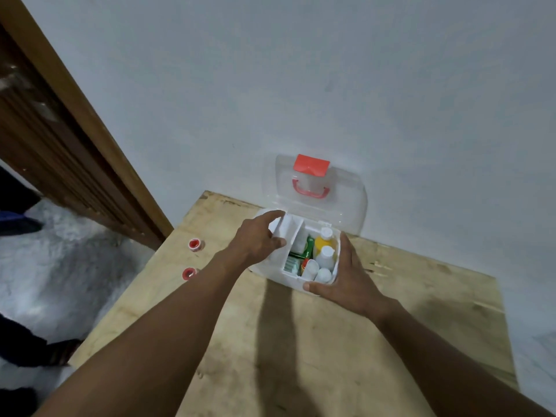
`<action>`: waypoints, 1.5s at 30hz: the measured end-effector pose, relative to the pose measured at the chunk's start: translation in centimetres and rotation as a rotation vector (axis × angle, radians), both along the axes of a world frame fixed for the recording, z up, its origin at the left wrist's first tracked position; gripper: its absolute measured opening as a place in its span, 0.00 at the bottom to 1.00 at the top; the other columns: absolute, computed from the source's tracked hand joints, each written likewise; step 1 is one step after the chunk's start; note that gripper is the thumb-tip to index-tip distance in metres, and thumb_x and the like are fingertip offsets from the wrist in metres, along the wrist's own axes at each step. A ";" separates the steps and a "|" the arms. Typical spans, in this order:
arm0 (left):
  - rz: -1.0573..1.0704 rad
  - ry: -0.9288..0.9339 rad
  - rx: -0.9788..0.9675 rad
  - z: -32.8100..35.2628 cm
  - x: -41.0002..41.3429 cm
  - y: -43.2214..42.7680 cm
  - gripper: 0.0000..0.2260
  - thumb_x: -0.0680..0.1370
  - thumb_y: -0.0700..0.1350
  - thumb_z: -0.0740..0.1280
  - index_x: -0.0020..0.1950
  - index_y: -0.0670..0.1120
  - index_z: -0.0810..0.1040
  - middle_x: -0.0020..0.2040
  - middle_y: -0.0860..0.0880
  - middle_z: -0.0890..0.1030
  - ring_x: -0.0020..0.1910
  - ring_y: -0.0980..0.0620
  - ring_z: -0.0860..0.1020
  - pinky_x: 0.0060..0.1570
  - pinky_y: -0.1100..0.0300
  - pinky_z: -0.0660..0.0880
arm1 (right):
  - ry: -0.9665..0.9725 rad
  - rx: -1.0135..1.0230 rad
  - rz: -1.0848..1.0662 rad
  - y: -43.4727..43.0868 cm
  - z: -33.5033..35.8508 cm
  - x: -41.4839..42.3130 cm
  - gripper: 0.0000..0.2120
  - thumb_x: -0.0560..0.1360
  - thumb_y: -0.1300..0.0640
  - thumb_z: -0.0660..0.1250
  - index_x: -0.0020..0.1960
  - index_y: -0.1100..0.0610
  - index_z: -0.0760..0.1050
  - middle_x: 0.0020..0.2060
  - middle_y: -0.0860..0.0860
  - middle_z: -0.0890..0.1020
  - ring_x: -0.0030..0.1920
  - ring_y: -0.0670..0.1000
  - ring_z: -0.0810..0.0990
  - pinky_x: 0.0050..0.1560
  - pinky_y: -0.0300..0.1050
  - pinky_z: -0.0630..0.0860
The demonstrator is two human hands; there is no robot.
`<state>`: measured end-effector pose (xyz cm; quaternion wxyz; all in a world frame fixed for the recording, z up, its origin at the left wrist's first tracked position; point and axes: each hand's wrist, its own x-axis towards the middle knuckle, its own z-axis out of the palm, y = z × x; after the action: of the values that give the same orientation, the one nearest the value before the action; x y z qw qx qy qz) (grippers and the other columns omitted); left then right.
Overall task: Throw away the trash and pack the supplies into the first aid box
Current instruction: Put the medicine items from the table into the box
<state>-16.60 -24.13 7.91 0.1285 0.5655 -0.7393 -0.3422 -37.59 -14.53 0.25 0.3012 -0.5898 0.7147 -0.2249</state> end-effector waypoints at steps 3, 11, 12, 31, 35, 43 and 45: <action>0.000 -0.031 -0.034 -0.6 -0.4 -0.4 0.27 0.74 0.49 0.72 0.73 0.56 0.70 0.49 0.47 0.82 0.56 0.46 0.78 0.59 0.53 0.73 | -0.011 -0.002 0.001 0.0 0.0 0.1 0.70 0.50 0.19 0.69 0.79 0.43 0.37 0.78 0.40 0.51 0.79 0.49 0.54 0.72 0.60 0.66; -0.006 -0.116 -0.026 -2.6 -1.6 -1.0 0.28 0.73 0.51 0.74 0.72 0.54 0.71 0.60 0.44 0.81 0.60 0.44 0.77 0.60 0.50 0.73 | -0.012 0.011 0.008 0.0 0.3 0.2 0.68 0.53 0.21 0.71 0.78 0.43 0.36 0.79 0.40 0.48 0.80 0.49 0.51 0.74 0.58 0.64; -0.004 -0.118 -0.033 -2.7 -1.6 -1.0 0.28 0.73 0.51 0.74 0.72 0.54 0.71 0.60 0.44 0.81 0.60 0.44 0.77 0.59 0.51 0.73 | -0.013 0.012 0.010 0.0 0.3 0.2 0.68 0.53 0.22 0.71 0.78 0.43 0.36 0.79 0.39 0.48 0.80 0.49 0.51 0.74 0.58 0.63; 0.335 0.105 -0.407 -3.9 2.7 5.3 0.18 0.78 0.53 0.69 0.66 0.49 0.76 0.50 0.51 0.77 0.37 0.58 0.74 0.41 0.64 0.69 | -0.021 0.008 -0.007 0.0 0.2 0.4 0.67 0.51 0.23 0.74 0.78 0.42 0.40 0.77 0.43 0.58 0.75 0.52 0.63 0.67 0.63 0.72; 0.545 0.126 -0.443 -6.4 6.0 8.4 0.15 0.78 0.48 0.70 0.63 0.47 0.78 0.50 0.51 0.75 0.40 0.59 0.72 0.41 0.64 0.70 | -0.023 0.012 0.015 0.1 0.2 0.4 0.65 0.57 0.30 0.77 0.79 0.43 0.38 0.79 0.43 0.50 0.78 0.52 0.56 0.74 0.59 0.64; 0.611 -0.019 -0.490 -9.9 12.2 9.1 0.19 0.75 0.40 0.71 0.65 0.39 0.75 0.58 0.40 0.75 0.57 0.42 0.75 0.57 0.57 0.71 | -0.083 0.007 0.020 -0.3 0.3 0.7 0.63 0.55 0.29 0.78 0.77 0.44 0.45 0.75 0.45 0.59 0.74 0.54 0.65 0.70 0.63 0.68; 0.624 -0.030 -0.466 -10.2 12.7 8.0 0.23 0.75 0.40 0.72 0.67 0.38 0.72 0.61 0.39 0.74 0.59 0.42 0.74 0.58 0.61 0.68 | -0.090 -0.004 0.015 -0.4 0.7 0.9 0.64 0.52 0.31 0.80 0.77 0.48 0.49 0.73 0.48 0.63 0.72 0.55 0.67 0.70 0.61 0.68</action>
<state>-3.90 -16.14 -2.29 0.3405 0.7238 -0.5915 -0.1013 -36.70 -14.93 0.99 0.3335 -0.5849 0.6956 -0.2505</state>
